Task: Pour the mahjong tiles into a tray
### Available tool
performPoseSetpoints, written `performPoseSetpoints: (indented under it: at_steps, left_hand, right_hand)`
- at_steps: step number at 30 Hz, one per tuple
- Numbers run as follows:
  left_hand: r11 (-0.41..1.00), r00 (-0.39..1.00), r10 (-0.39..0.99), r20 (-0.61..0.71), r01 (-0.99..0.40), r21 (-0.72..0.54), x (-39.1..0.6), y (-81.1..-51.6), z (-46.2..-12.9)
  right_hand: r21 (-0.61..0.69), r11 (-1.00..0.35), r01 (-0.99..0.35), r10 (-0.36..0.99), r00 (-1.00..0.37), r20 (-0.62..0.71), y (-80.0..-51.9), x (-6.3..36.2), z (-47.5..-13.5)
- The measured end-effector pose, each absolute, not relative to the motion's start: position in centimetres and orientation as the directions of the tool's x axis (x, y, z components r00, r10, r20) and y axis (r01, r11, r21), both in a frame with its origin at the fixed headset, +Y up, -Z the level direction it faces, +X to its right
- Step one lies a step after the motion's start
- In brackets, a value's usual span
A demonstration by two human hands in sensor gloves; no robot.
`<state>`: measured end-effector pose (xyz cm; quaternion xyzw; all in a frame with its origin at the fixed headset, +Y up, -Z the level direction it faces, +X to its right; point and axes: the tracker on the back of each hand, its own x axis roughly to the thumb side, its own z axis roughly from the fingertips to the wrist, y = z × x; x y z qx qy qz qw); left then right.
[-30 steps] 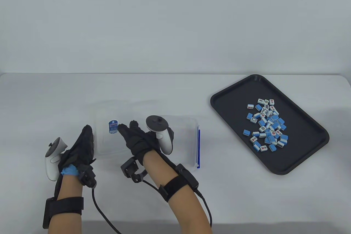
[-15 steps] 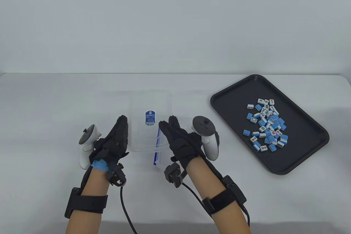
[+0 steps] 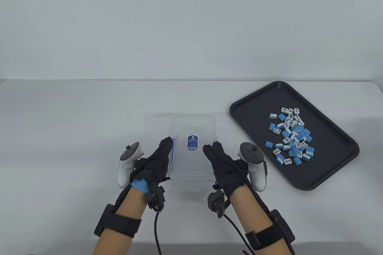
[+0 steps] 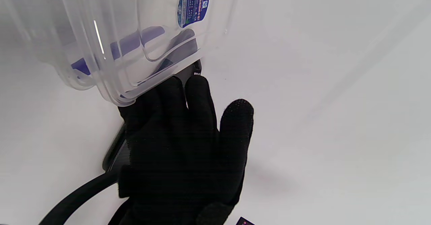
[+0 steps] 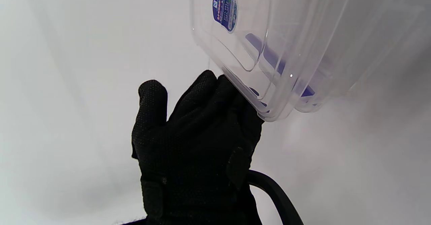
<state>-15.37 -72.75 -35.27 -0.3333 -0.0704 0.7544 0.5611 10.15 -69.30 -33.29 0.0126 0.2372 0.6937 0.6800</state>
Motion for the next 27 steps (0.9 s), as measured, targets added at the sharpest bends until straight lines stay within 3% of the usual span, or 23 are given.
performPoseSetpoints:
  at_steps: [15,27]
  left_hand:
    - [-0.344,-0.097,0.88,-0.466,-0.806,-0.482,-14.7,-74.5,-35.1]
    - [-0.323,-0.068,0.876,-0.478,-0.819,-0.475,-14.6,-74.8,-35.1]
  right_hand:
    - [0.349,0.052,-0.936,0.925,-0.086,-0.369,-72.3,10.5,-33.4]
    - [0.332,0.027,-0.943,0.917,-0.109,-0.383,-72.9,11.3,-33.6]
